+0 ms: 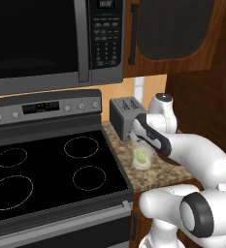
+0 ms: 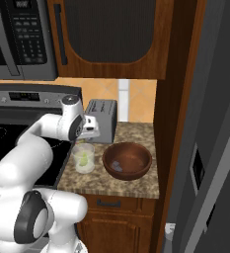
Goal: Grab a lemon wedge from the fridge and one ice cube from the ice bowl, and put them in the glass of lemonade.
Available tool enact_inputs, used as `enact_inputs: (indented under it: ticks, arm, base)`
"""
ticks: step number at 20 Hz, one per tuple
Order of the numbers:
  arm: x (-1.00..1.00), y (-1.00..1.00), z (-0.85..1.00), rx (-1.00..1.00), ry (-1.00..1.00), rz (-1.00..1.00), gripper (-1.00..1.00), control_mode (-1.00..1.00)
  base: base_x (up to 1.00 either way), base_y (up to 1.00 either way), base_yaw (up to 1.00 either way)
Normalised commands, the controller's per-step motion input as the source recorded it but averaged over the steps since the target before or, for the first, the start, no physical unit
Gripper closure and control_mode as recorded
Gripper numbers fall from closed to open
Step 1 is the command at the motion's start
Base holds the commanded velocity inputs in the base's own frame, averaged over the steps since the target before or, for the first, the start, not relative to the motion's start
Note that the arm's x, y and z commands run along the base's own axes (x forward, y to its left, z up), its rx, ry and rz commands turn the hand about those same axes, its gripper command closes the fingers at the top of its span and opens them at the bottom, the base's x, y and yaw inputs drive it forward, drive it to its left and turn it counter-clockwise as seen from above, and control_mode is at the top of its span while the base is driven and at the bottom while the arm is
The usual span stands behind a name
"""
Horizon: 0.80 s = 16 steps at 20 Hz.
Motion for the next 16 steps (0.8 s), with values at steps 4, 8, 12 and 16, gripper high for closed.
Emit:
enact_inputs:
  ticks: [4, 8, 12, 16]
  arm:
    - [-0.07, -0.17, 0.00, 0.04, -0.05, -0.06, -1.00, -1.00]
    - [-0.01, -0.30, 0.00, 0.03, -0.03, -0.12, -1.00, -1.00]
    - [-0.12, -0.30, 0.00, 0.02, -0.06, -0.10, -1.00, -1.00]
    - [-0.04, -0.16, 0.00, 0.00, -0.02, -0.11, -1.00, -1.00]
  base:
    - [0.00, 0.00, 0.00]
    - [0.00, 0.00, 0.00]
    - [0.00, 0.00, 0.00]
    - [0.00, 0.00, 0.00]
